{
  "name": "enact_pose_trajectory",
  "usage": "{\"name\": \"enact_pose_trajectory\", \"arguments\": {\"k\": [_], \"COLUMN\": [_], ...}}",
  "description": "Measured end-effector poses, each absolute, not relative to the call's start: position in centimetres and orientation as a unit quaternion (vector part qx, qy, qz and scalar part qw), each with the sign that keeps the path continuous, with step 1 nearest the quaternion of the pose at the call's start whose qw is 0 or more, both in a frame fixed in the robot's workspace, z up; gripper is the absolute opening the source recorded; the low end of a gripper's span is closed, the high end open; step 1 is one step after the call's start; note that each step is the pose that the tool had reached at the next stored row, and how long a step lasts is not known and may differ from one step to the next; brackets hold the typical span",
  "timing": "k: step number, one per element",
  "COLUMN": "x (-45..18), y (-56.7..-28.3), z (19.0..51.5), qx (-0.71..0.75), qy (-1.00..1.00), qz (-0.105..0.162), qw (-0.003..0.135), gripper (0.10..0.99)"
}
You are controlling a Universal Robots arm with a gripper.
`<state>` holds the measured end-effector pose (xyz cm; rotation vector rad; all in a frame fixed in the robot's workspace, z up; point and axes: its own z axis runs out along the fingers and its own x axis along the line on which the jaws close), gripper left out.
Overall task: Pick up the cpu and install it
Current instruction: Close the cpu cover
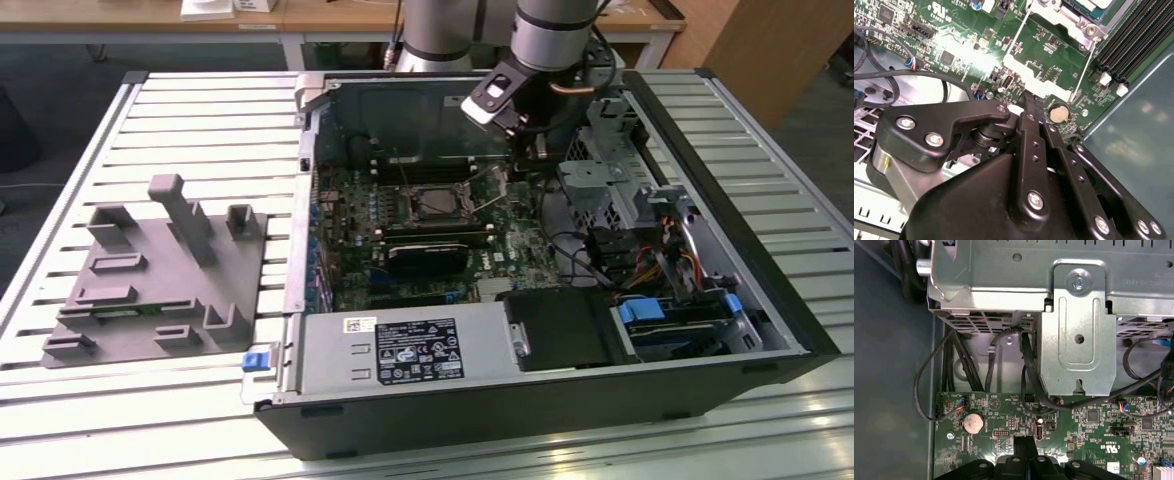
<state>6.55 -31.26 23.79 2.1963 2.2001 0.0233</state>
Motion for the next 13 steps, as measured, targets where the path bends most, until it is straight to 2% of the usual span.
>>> {"name": "enact_pose_trajectory", "arguments": {"k": [13], "x": [5.1], "y": [-31.3], "z": [23.8], "qx": [0.706], "qy": [0.708], "qz": [0.007], "qw": [0.015], "gripper": [0.106]}}
